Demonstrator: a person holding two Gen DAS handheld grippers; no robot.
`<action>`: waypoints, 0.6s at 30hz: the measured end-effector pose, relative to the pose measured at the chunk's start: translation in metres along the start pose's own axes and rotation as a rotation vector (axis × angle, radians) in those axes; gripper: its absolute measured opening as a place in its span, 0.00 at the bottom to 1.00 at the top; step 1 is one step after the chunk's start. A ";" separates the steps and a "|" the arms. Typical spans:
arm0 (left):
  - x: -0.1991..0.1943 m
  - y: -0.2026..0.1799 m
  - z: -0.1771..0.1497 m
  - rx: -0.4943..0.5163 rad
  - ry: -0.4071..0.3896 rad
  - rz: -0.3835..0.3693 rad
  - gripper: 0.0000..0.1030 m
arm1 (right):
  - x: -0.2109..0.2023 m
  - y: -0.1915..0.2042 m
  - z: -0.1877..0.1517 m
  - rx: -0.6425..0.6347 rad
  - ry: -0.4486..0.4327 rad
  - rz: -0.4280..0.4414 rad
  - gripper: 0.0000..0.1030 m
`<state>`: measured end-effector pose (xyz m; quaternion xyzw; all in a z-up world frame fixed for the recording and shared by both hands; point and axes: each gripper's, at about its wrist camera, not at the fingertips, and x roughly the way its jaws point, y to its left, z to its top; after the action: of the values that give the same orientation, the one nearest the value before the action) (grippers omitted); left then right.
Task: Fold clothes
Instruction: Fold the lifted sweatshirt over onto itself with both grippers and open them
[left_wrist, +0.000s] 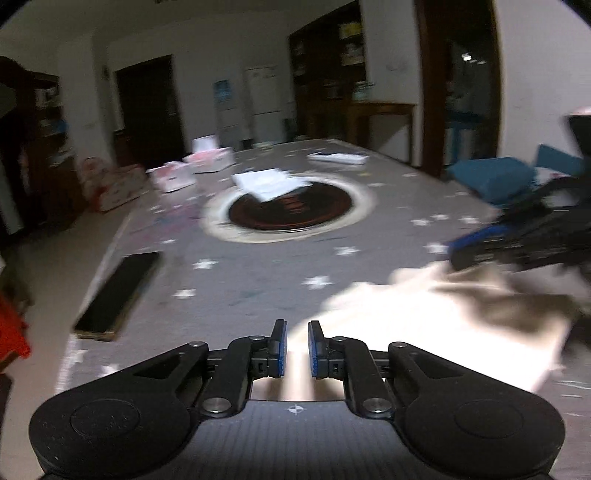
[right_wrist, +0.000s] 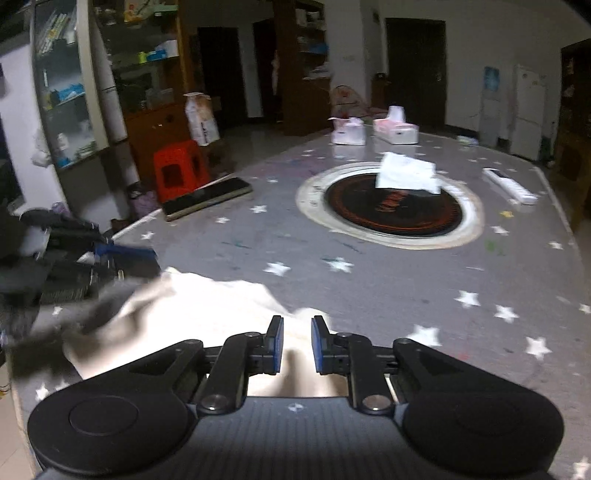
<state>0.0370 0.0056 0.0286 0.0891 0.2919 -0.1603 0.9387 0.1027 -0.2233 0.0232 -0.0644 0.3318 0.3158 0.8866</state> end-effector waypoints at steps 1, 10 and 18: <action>-0.003 -0.007 -0.001 0.002 0.000 -0.034 0.14 | 0.006 0.003 0.002 0.005 0.009 0.014 0.15; 0.002 -0.034 -0.028 0.024 0.074 -0.086 0.14 | 0.065 0.008 0.011 0.081 0.095 0.037 0.16; -0.003 -0.025 -0.018 0.013 0.060 -0.094 0.15 | 0.057 0.001 0.019 0.115 0.073 0.025 0.18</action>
<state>0.0164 -0.0126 0.0134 0.0860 0.3226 -0.2033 0.9204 0.1453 -0.1870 0.0020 -0.0206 0.3825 0.3046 0.8721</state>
